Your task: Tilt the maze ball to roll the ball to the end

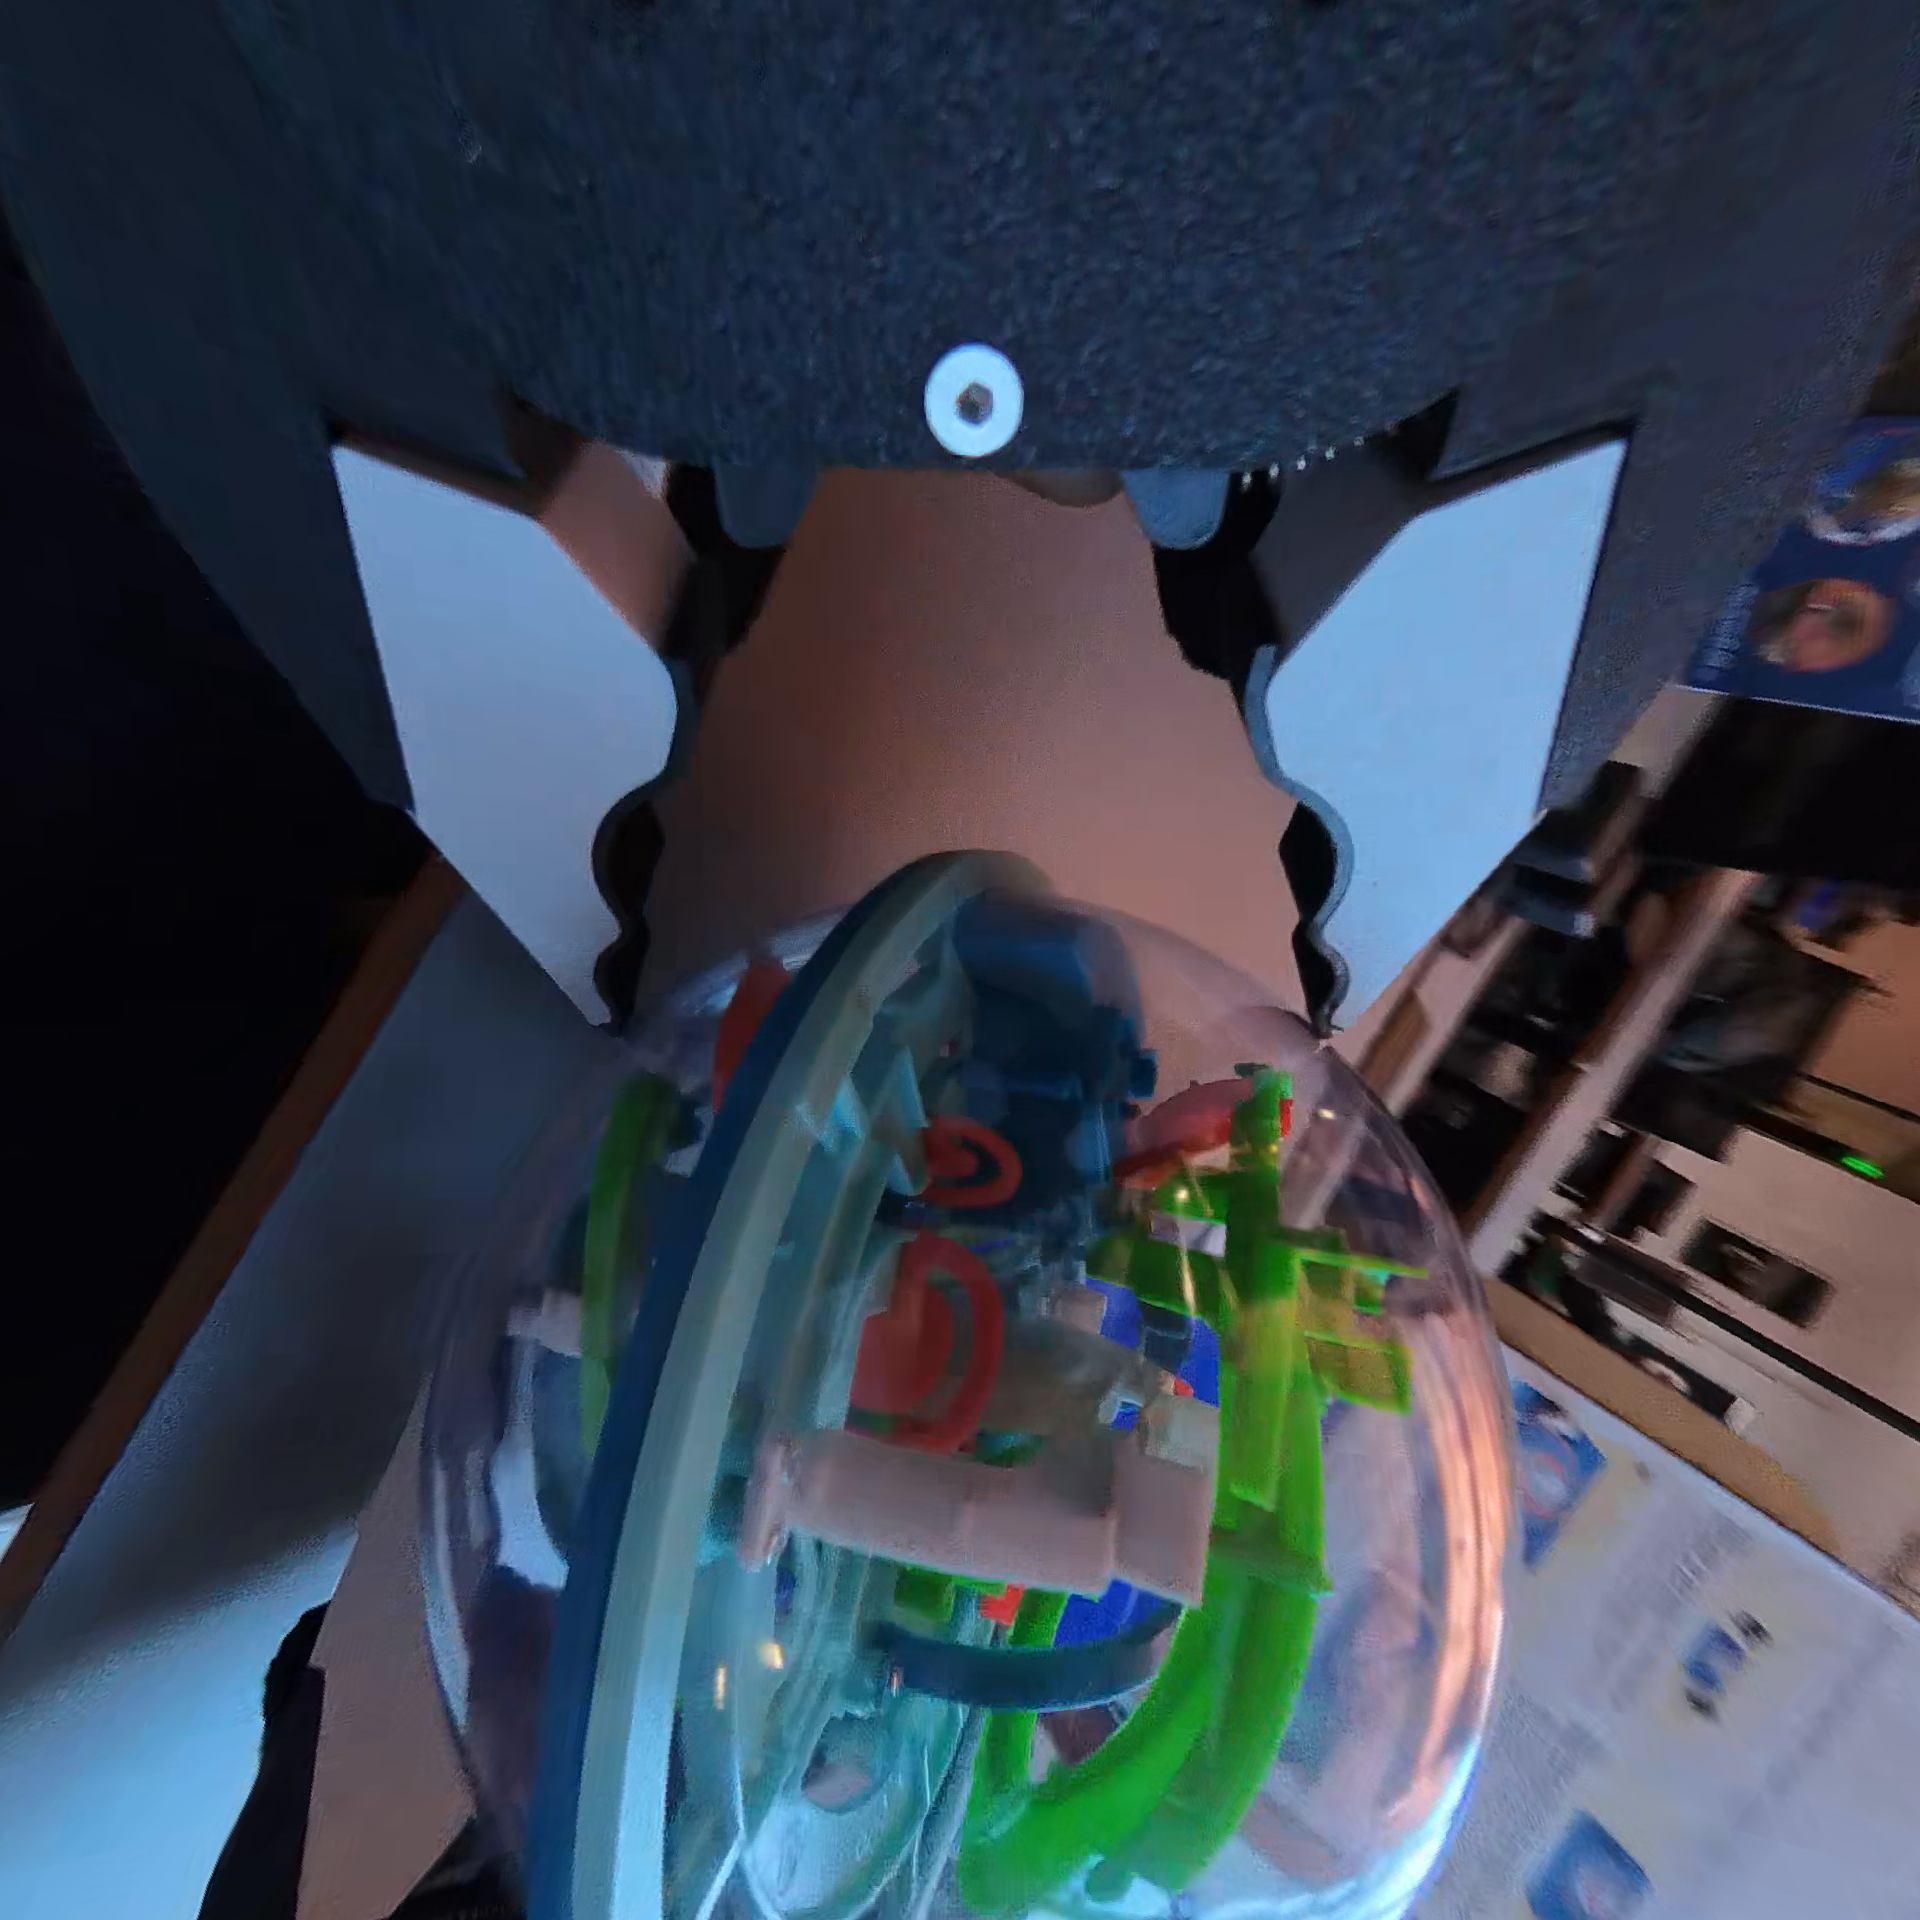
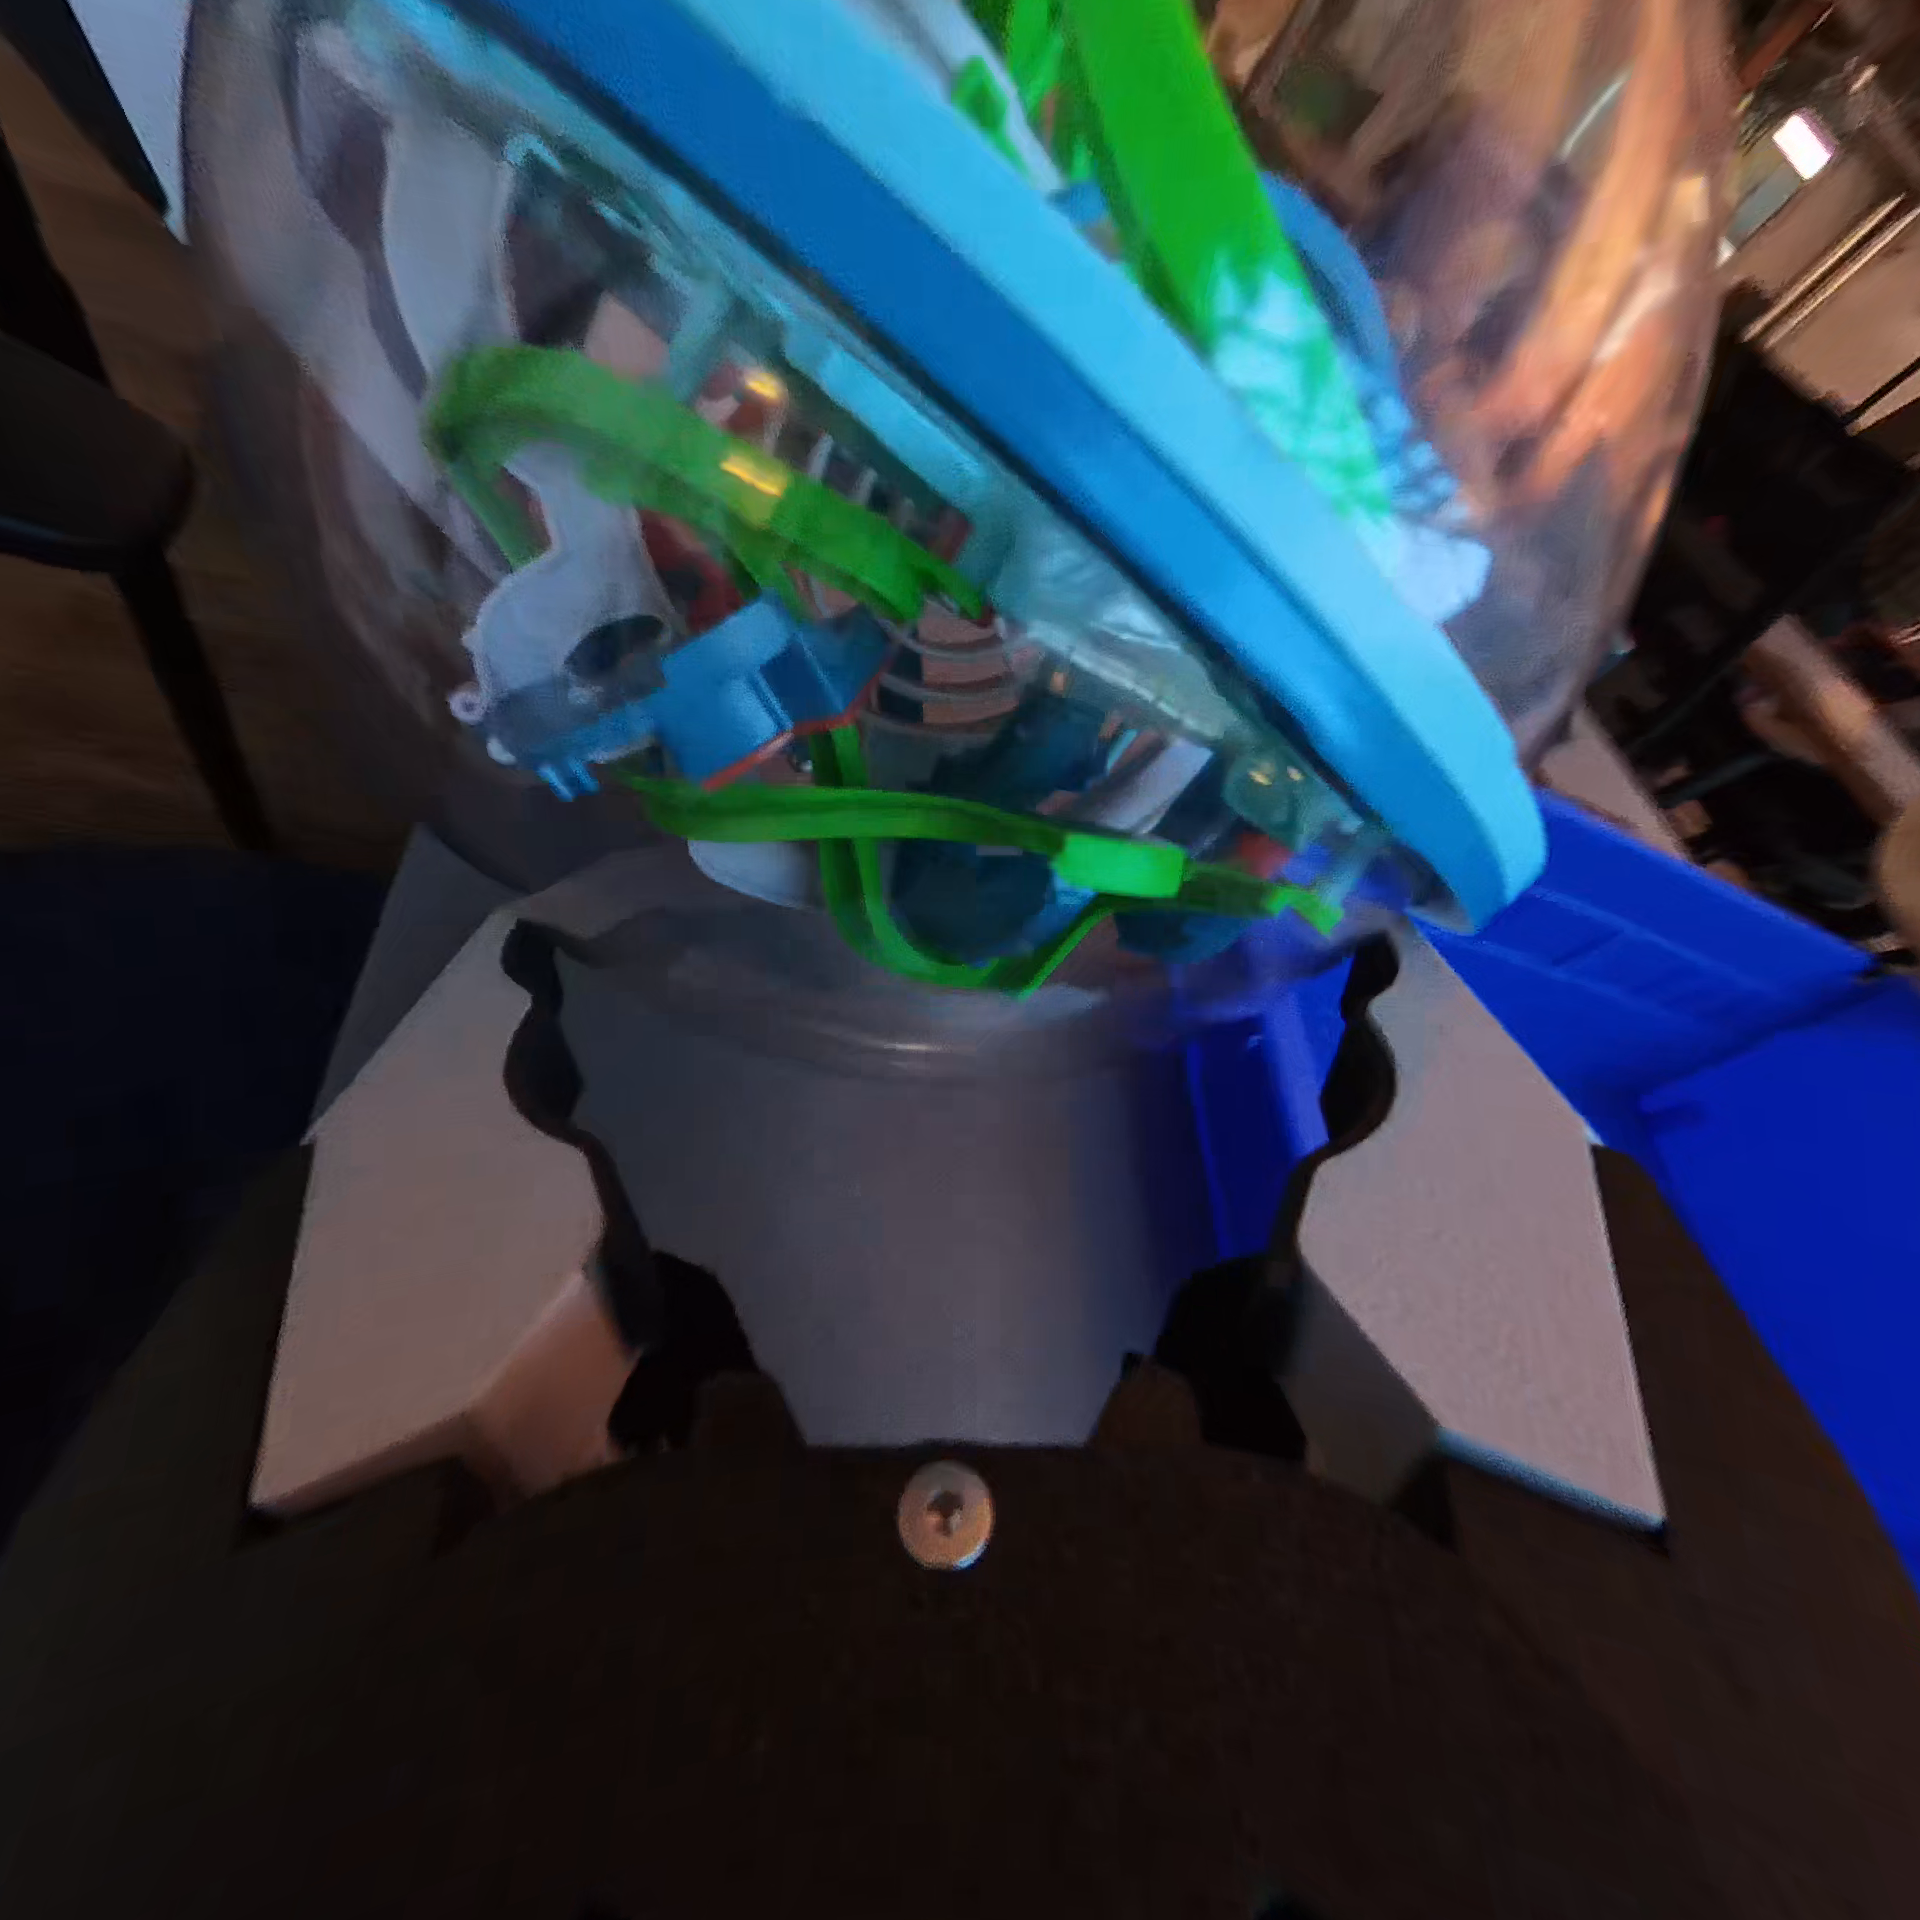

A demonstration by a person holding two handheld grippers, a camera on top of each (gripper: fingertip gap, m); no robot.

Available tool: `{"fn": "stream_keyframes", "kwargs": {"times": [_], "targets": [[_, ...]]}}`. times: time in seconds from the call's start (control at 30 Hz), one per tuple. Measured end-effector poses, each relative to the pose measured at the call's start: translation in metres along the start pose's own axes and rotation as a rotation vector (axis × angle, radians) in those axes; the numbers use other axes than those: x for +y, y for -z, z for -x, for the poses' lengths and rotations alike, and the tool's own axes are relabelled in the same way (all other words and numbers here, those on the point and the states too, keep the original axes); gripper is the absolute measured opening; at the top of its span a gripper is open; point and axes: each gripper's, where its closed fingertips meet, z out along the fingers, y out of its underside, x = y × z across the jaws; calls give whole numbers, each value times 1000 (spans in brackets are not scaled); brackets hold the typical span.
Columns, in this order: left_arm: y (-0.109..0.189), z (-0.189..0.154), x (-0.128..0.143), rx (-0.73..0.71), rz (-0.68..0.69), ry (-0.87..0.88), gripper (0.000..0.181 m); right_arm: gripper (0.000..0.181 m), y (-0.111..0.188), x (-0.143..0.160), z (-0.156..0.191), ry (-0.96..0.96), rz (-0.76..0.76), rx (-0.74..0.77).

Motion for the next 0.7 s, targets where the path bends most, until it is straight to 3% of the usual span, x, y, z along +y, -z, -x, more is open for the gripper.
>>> {"fn": "stream_keyframes", "kwargs": {"times": [0.33,0.53,0.7], "targets": [[24,8,-79,-246,-78,-376,122,147,62,-43,-20,263,-44,288],[30,6,-111,-257,-118,-448,122,147,89,-56,-22,284,-93,337],[40,31,-154,-274,-176,-499,122,146,122,-99,-43,352,-191,407]]}}
